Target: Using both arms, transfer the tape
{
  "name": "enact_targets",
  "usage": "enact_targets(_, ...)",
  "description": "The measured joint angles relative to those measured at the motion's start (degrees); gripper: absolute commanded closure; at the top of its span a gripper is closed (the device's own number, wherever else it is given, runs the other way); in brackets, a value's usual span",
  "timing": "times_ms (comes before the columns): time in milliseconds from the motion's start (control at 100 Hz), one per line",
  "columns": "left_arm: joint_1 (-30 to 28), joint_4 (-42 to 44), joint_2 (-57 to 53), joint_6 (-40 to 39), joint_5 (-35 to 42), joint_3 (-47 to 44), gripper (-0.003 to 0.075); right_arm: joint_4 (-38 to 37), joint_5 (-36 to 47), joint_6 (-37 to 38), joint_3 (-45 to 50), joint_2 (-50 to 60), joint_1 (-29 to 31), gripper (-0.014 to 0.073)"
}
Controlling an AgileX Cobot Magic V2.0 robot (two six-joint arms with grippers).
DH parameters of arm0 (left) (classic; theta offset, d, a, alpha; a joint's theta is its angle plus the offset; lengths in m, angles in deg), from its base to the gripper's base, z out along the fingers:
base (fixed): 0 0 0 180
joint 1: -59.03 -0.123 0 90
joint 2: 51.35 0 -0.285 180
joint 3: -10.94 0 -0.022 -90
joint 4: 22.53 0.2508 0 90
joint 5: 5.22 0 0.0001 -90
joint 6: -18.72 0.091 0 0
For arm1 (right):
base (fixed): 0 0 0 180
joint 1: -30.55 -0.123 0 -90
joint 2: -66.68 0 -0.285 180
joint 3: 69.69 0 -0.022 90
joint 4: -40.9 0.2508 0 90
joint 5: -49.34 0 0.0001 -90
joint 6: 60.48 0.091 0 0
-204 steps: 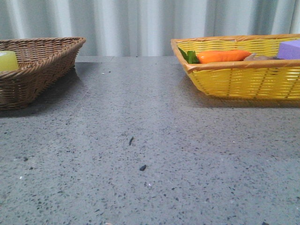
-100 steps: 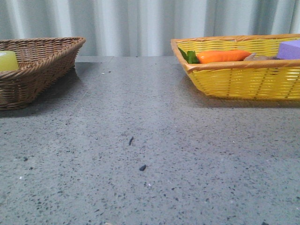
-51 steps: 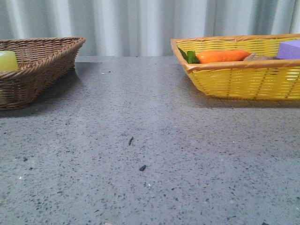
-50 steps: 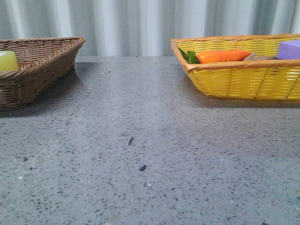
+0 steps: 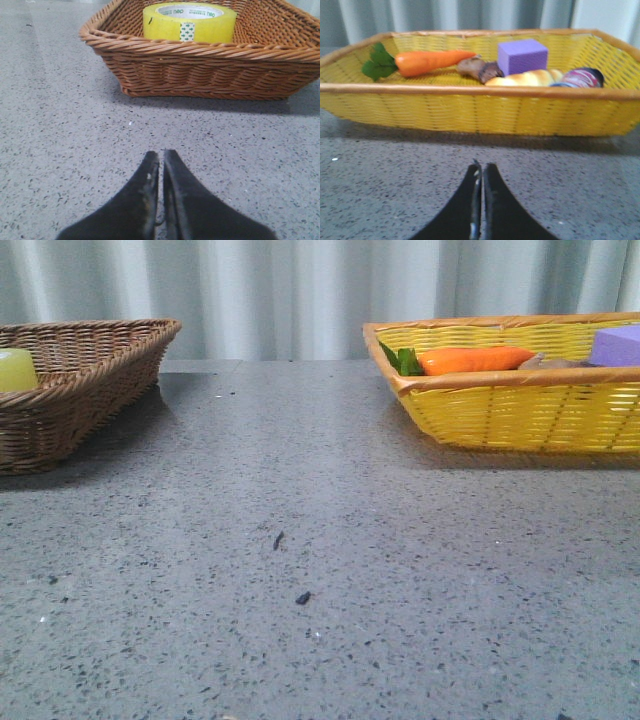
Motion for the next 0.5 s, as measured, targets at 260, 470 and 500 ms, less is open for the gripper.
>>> enact_targets(260,0.0,0.0,0.0,0.0,0.0,0.0,0.0741,0.46,-11.52,0.0,0.0,2.81,0.38,0.0645)
enact_targets(470,0.0,0.0,0.0,0.0,0.0,0.0,0.0741,0.48,-11.65,0.1,0.0,2.92,0.38,0.0645)
enact_targets(500,0.0,0.0,0.0,0.0,0.0,0.0,0.0741,0.48,-11.65,0.1,0.0,2.92,0.38,0.0645)
